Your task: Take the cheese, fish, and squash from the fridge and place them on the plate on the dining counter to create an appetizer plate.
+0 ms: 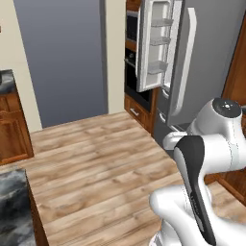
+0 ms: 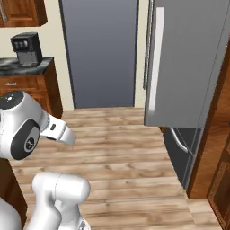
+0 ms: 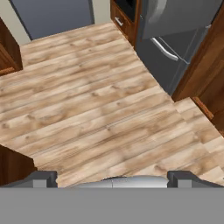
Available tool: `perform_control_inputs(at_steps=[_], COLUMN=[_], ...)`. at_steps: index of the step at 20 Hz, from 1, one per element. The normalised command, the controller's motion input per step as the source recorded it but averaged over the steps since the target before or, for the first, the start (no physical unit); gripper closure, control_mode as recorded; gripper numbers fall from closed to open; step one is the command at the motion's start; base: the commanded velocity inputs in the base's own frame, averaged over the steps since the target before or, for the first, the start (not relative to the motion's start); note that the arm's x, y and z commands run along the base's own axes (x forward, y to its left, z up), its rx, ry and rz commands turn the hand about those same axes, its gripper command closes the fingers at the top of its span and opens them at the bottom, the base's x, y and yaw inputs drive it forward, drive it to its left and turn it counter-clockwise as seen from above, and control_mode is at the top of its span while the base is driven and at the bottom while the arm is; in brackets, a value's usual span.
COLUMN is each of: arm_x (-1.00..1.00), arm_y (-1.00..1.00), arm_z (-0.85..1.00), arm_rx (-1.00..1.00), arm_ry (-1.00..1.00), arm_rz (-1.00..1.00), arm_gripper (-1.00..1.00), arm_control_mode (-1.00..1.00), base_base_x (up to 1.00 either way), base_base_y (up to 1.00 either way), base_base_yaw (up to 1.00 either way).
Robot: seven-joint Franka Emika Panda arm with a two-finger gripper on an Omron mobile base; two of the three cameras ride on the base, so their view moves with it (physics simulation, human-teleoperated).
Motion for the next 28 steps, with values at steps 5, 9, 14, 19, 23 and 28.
perform_control_inputs(at_steps=[5,9,14,19,23,28], arm_x=[0.0,0.0,0.0,0.0,0.0,0.0], arm_y=[0.0,0.0,0.0,0.0,0.0,0.0], arm_z=[0.0,0.0,0.0,0.0,0.0,0.0], arm_rx=[0.0,0.0,0.0,0.0,0.0,0.0], arm_ry=[0.0,0.0,0.0,0.0,0.0,0.0], arm_rz=[0.0,0.0,0.0,0.0,0.0,0.0], arm_gripper=[-1.0,-1.0,-1.0,-1.0,-1.0,-1.0], arm_control_mode=[1.0,1.0,1.0,1.0,1.0,1.0], base_base_x=[1.0,0.94,0.77,0.48,0.44,0.51], base_base_y=[-0.05,-0.05,-0.15,-0.15,-0.02,0.4], base_base_yaw=[-0.08,-0.18,-0.24,-0.33,-0.45,-0.48])
